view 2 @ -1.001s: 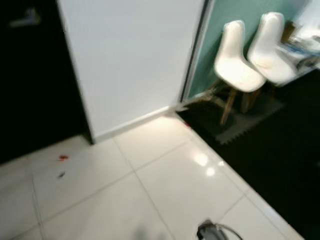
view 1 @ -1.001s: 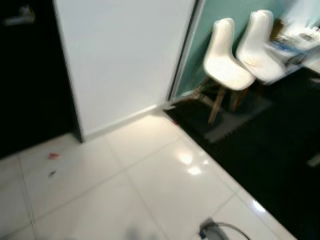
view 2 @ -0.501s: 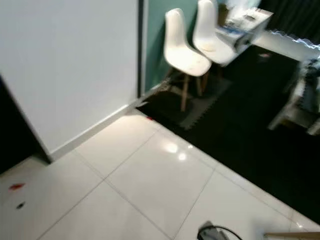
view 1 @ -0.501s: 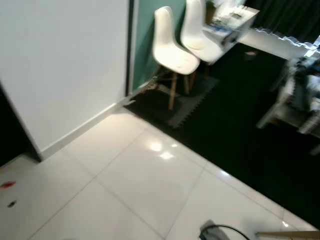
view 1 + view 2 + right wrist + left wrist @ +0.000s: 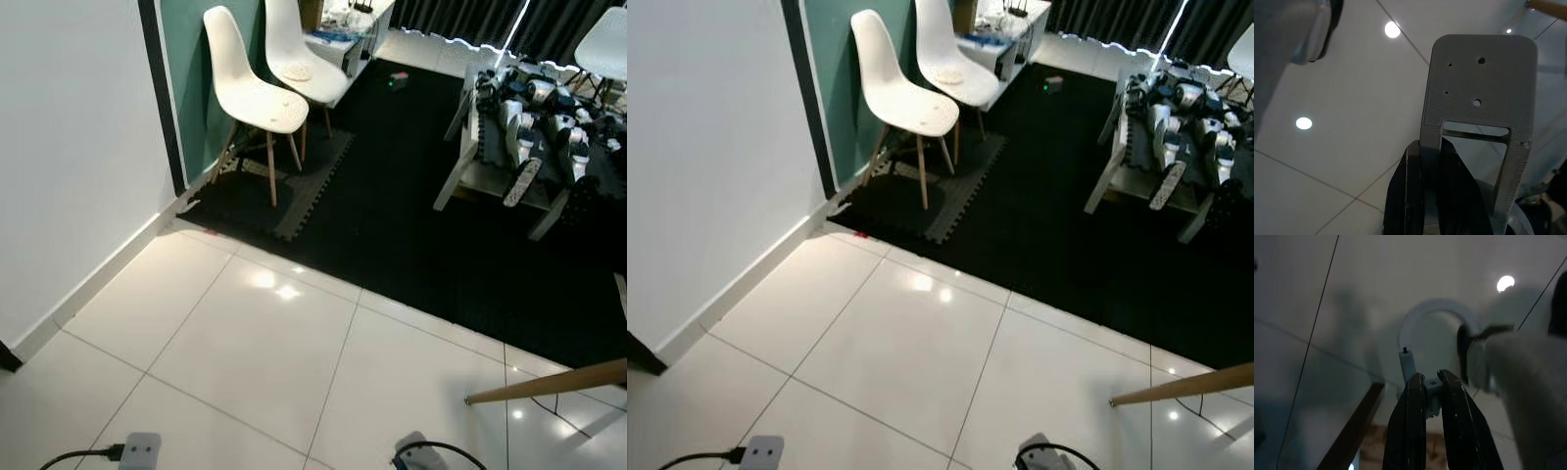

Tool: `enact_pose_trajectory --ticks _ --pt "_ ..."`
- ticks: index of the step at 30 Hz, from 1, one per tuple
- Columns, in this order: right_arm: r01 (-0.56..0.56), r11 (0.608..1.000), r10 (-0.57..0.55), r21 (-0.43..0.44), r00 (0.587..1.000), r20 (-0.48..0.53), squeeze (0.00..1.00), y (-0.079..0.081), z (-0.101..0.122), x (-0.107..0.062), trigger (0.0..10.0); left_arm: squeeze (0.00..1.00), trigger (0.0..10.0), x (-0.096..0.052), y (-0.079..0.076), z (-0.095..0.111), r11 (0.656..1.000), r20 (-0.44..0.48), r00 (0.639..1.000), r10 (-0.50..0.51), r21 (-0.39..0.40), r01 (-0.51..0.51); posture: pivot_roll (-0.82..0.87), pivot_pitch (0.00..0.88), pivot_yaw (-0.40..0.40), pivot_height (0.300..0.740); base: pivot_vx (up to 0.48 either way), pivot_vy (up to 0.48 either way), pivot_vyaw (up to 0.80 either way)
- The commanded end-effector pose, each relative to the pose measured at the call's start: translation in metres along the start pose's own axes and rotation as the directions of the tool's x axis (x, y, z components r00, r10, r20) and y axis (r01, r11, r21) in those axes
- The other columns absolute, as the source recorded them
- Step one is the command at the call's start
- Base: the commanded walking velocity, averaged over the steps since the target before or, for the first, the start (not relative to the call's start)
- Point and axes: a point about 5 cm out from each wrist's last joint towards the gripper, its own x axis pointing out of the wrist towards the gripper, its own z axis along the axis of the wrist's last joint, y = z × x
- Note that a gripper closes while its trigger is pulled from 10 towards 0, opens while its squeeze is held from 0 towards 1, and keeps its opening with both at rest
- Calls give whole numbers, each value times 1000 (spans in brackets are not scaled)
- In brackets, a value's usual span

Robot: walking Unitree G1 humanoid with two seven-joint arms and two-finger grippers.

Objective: Picking trash to rubbish bin

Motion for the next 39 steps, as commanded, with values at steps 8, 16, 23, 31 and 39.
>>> enact_pose_trajectory --ticks 8,16,23,31,39 --pt "53 985 -70 166 993 100 0 -24 28 0 10000 0 10000 0 6 9 1000 23 1000 -3 22 3 110 82 -22 740 0 -472 0" --pt "38 987 -47 156 997 57 0 -22 25 0 10000 0 10000 1 6 17 1000 42 999 -10 26 9 105 83 -18 740 0 -469 -785" --pt "28 986 -25 163 1000 -18 0 -15 1 0 10000 0 10000 1 6 15 1000 37 999 -8 19 8 99 89 -19 740 0 -134 -786" --pt "55 977 -42 204 997 -67 0 -18 -15 -1 10000 0 10000 0 8 12 1000 32 999 -6 19 6 97 92 -17 740 0 0 -788" --pt "90 952 -120 291 989 85 0 -41 26 -1 10000 0 10000 0 11 23 1000 76 997 5 24 -6 87 98 -13 740 0 0 -788"
